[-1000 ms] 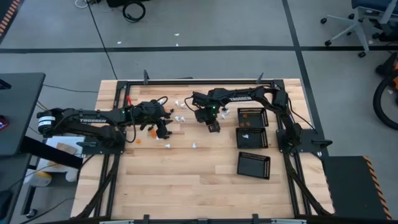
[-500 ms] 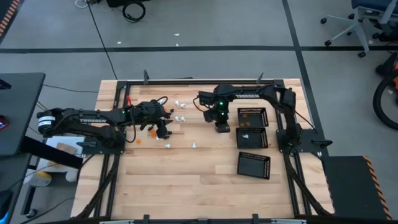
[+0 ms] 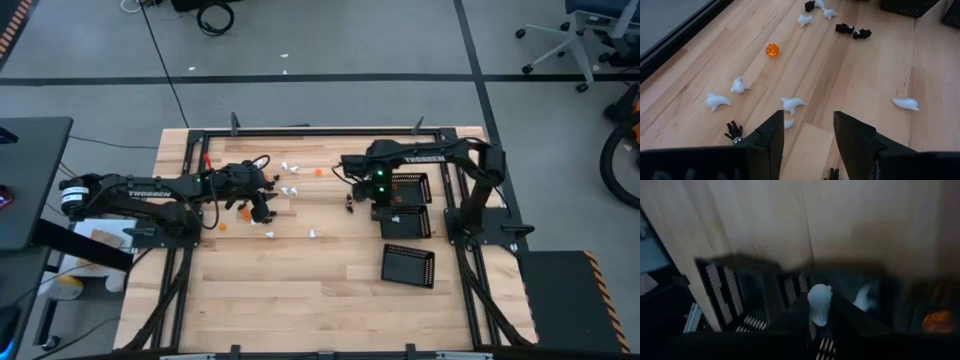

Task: Sort Halloween decoration
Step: Put the white ghost toy into the center black bin, then put the white ghost toy into the center right black bin

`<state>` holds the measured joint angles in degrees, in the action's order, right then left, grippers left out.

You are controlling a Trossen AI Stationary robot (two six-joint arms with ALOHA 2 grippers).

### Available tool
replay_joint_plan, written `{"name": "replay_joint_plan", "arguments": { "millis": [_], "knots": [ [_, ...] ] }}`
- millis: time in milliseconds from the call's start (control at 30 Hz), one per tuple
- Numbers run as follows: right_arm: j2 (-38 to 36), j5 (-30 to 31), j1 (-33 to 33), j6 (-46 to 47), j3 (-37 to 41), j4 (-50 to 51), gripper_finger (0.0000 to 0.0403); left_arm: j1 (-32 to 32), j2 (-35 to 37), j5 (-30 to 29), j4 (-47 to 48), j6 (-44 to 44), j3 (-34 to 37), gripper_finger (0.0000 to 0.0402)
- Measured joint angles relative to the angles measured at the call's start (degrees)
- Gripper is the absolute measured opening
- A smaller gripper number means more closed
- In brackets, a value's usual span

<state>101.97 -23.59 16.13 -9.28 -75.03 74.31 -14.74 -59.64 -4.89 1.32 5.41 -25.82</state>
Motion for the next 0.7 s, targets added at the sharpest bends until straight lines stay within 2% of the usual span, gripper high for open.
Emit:
{"name": "replay_joint_plan", "arguments": {
  "millis": [167,333,600,700],
  "knots": [
    [-2.41,2.22,-0.06,4.65,8.08,-0.66,0.0073,-0.02,0.01,0.02,-0.06,-0.01,0.0,0.0157],
    [-2.86,5.0,-0.08,6.85,12.43,-2.76,0.0095,-0.02,0.0,0.0,-0.22,-0.02,0.0,0.0157],
    [-2.86,6.34,-0.05,8.15,9.57,1.88,0.0141,-0.02,0.0,0.02,-0.24,-0.09,0.0,0.0157],
    [-2.9,10.88,-0.61,9.61,5.81,2.3,0.0145,-0.01,0.02,0.0,-0.28,-0.28,0.0,0.0157]
  ]
}}
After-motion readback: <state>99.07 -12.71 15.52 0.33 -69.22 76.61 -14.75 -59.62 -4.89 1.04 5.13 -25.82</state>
